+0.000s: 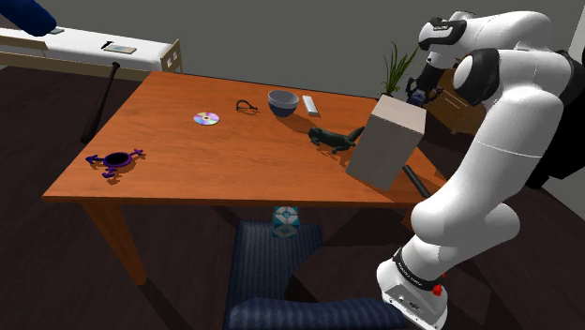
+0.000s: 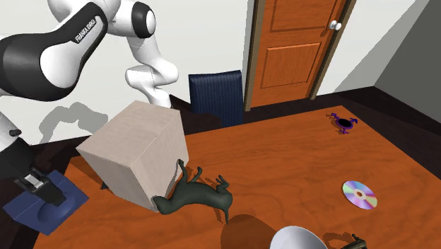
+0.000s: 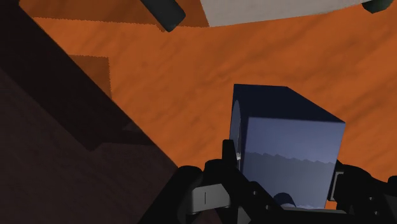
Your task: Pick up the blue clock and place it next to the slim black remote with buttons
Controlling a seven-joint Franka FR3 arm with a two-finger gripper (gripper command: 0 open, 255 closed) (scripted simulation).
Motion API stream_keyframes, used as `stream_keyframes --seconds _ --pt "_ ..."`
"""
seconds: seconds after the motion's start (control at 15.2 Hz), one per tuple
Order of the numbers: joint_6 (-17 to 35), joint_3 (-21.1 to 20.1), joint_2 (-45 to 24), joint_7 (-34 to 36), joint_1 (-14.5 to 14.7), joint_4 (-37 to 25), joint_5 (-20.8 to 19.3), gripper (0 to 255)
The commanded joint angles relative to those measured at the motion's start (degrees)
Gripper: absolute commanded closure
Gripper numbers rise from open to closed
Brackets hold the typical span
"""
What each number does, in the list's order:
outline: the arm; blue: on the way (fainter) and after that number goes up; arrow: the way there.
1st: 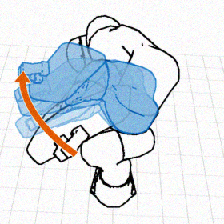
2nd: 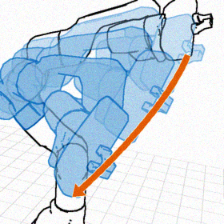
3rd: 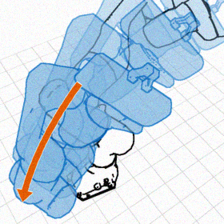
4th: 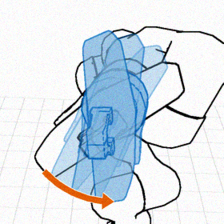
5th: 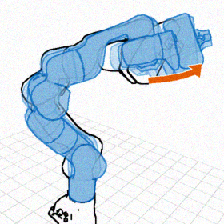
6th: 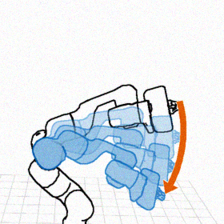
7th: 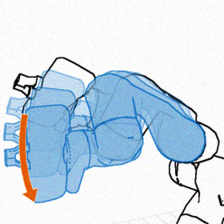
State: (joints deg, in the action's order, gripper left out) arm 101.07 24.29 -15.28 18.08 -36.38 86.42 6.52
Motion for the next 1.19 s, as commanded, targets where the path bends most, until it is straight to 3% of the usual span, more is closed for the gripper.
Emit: stream_keyframes --seconds 0.0,0.53,1.12 --pt "1.51 0.90 3.73 -1.66 -0.45 4.99 -1.26 255" --pt "3.81 4.67 11.83 -9.02 -4.20 14.76 -4.44 255" --pt "4.62 9.89 16.93 -18.90 -9.47 20.01 -7.00 255"
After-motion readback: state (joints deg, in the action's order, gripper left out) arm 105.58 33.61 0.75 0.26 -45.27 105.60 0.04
